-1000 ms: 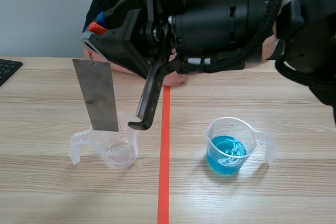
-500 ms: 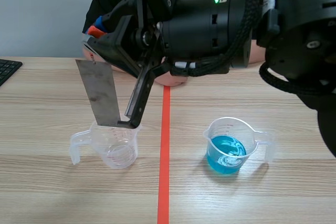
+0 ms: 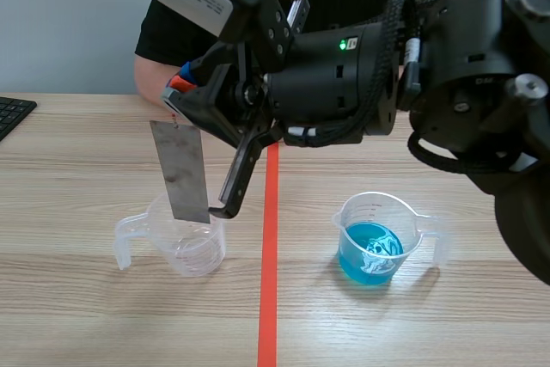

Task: Do the redox reaction experiment.
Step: 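Put the plate into the left beaker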

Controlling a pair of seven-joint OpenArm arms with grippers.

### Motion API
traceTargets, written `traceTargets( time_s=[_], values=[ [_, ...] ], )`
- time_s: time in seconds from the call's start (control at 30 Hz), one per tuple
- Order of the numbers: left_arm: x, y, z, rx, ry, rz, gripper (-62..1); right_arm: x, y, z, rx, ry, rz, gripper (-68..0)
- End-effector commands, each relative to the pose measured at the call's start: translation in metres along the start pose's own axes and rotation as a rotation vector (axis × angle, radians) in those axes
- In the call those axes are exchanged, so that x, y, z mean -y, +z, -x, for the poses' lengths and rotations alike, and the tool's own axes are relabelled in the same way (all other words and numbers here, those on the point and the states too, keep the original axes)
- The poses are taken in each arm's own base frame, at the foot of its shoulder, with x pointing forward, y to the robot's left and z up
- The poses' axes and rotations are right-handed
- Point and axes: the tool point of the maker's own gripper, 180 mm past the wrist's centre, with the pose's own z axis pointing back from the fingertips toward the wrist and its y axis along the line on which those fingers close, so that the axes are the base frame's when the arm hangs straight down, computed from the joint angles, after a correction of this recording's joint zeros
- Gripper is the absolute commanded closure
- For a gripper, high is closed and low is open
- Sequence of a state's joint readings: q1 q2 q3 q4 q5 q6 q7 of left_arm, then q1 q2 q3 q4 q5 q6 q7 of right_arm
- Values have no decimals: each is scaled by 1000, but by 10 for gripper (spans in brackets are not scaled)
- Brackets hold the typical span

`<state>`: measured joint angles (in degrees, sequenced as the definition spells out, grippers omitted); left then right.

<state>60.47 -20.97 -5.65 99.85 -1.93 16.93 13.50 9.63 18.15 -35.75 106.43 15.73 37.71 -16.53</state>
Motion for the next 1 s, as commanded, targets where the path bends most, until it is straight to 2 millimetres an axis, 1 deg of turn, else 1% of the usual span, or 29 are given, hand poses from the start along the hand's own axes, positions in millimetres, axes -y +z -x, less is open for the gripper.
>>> traceTargets(
  time_s=[0.0,0.2,0.3,0.67,0.83,0.9,0.97],
  values=[
    [2,3,-2,7,5,1,-623,7,-3,-10,42,0,21,-17],
    [5,3,-2,6,7,10,-623,10,-15,-1,30,-12,18,-17],
    [7,3,-2,6,8,15,-623,7,-22,3,28,-5,-7,-17],
    [7,3,-2,6,8,15,-623,-1,-40,33,-34,-5,-35,-17],
    [7,3,-2,6,8,15,-623,-6,-44,42,-70,15,-49,-20],
    [7,3,-2,6,8,15,-623,-9,-45,43,-74,21,-57,-46],
    [7,3,-2,6,8,15,-623,-11,-45,43,-74,23,-69,-94]
  ],
)
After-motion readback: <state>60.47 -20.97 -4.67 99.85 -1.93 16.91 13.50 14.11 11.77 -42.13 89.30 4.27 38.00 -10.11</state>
